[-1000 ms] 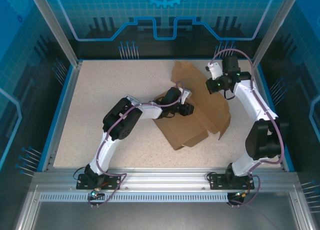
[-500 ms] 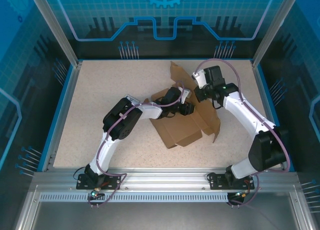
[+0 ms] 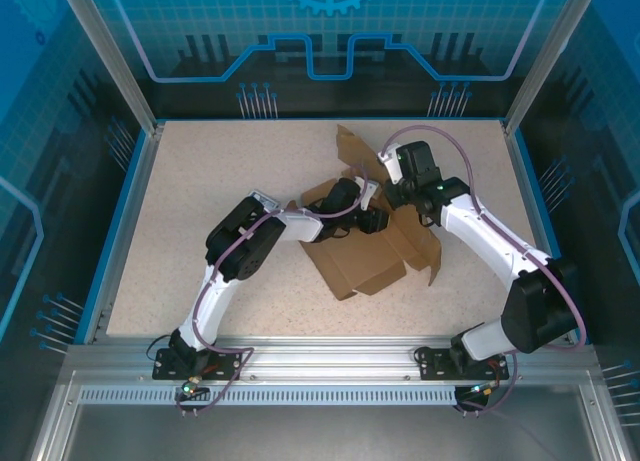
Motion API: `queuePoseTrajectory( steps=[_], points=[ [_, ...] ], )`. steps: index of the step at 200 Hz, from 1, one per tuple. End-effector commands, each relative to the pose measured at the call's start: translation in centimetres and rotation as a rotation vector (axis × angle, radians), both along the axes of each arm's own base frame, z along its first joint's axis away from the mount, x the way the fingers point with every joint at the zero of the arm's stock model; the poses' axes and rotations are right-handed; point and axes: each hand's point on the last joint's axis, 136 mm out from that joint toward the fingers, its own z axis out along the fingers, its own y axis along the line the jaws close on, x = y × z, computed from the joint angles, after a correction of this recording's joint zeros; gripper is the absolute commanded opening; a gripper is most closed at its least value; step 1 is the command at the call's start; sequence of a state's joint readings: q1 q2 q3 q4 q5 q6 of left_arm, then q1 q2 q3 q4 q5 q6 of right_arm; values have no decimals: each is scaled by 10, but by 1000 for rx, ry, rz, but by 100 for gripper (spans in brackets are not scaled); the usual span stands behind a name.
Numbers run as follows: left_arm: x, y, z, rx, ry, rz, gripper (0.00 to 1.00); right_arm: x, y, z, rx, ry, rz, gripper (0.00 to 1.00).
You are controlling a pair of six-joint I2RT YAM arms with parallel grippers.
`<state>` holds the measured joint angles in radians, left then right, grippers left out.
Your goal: Fold the paper box
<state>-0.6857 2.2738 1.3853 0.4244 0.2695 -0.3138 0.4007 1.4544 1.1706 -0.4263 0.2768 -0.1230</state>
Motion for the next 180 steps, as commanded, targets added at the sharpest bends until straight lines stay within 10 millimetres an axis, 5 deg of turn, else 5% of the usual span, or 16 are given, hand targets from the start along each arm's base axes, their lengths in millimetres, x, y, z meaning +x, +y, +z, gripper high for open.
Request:
queuePoseTrajectory(
  steps=[1,57,122,180],
  points=[
    [-6,6,11,3,-17,3,46,-9,-12,-15,-57,60,-21,0],
    [-17,25,35,6,-66,20,55,-2,-26,-9,-83,56,-37,0],
    [-27,57,18,24,-4,81,55,2,-38,-2,-139,44,-49,0],
    [-38,64,6,16,36,95,54,3,-34,-3,-129,48,-41,0]
  ],
)
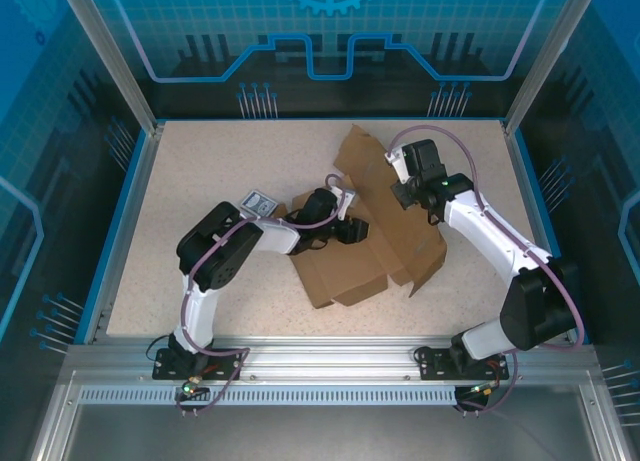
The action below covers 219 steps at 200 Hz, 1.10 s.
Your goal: Fold the paper box
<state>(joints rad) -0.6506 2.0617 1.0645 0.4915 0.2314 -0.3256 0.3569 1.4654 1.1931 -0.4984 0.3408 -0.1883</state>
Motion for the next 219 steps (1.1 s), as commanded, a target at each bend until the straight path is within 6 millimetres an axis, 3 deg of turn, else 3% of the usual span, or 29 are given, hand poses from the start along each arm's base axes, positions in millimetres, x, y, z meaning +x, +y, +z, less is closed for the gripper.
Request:
queuePoseTrajectory(
  steps=[1,84,144,171,219],
  points=[
    [-2,3,5,-21,6,22,54,2,-3,2,-16,13,-1,0],
    [0,-5,-10,-13,26,13,53,-19,54,-11,151,69,112,0],
    [2,-6,-9,-8,15,10,53,-35,91,-30,185,122,168,0],
    [3,-7,-4,-12,5,10,53,-37,92,-37,169,131,164,0],
    [7,-4,17,-29,-35,22,55,-28,78,-26,108,78,162,0]
  ],
)
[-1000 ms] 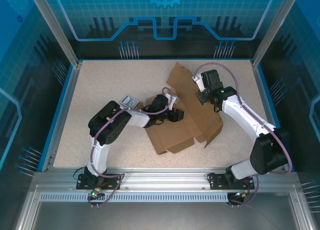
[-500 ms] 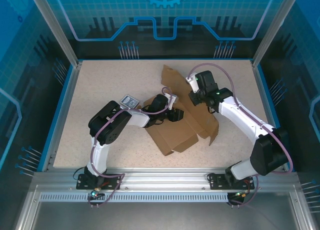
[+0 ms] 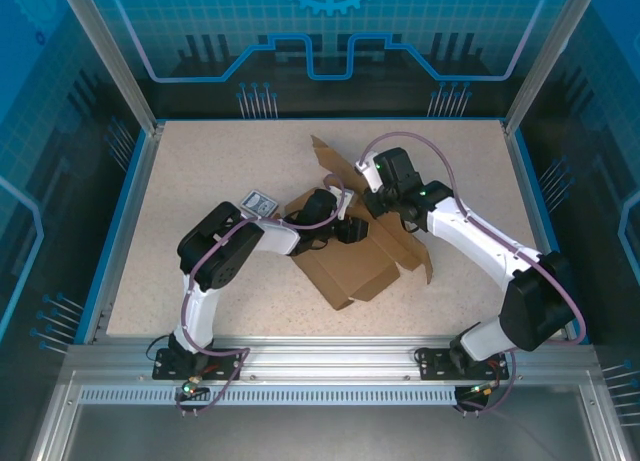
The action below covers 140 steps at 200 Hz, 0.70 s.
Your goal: Fold the paper box
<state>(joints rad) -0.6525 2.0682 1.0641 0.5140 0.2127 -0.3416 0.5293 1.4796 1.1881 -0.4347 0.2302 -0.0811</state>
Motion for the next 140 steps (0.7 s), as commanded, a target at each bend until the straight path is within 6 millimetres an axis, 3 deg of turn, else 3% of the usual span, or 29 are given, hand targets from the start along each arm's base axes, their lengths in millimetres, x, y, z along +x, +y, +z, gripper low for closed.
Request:
queuePoseTrajectory(
  steps=[1,37,63,140],
  points=[
    [3,-4,18,-22,-30,0,55,-6,-11,-26,-66,64,-1,0],
    [6,4,47,-64,-64,20,60,3,-25,-10,-99,5,22,0],
    [11,22,67,-85,-91,49,62,4,-28,0,-81,15,99,0],
    [54,132,114,-139,-161,265,67,15,-40,17,30,113,241,0]
  ],
)
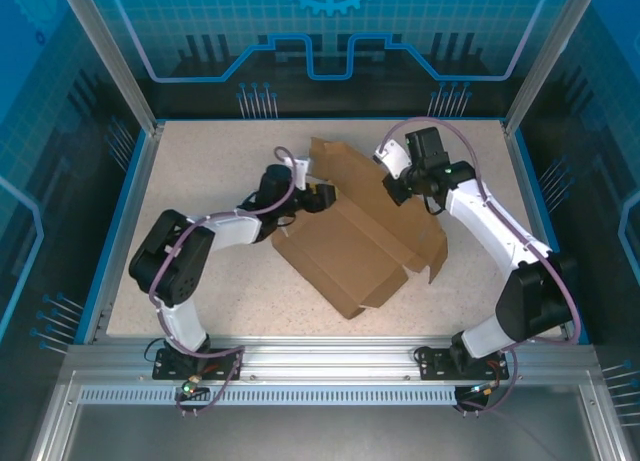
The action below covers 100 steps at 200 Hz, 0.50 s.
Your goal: Fold the paper box
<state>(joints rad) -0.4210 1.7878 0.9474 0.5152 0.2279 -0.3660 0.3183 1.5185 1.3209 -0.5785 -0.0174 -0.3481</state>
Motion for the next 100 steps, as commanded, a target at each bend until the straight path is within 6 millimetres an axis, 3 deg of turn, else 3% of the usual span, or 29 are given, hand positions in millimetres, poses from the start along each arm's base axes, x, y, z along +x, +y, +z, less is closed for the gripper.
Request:
queuePoseTrajectory(
  steps=[1,26,57,71,100],
  points=[
    [7,26,22,-31,-43,39,67,-5,1,1,46,71,86,0],
    [17,45,37,-11,-65,66,69,7,-4,9,77,61,78,0],
    [24,43,48,29,-81,32,72,16,-8,14,81,46,82,0],
    [28,38,40,41,-50,8,72,19,-12,14,75,49,71,0],
    [34,33,6,79,21,-14,71,23,-16,17,104,59,54,0]
  ],
)
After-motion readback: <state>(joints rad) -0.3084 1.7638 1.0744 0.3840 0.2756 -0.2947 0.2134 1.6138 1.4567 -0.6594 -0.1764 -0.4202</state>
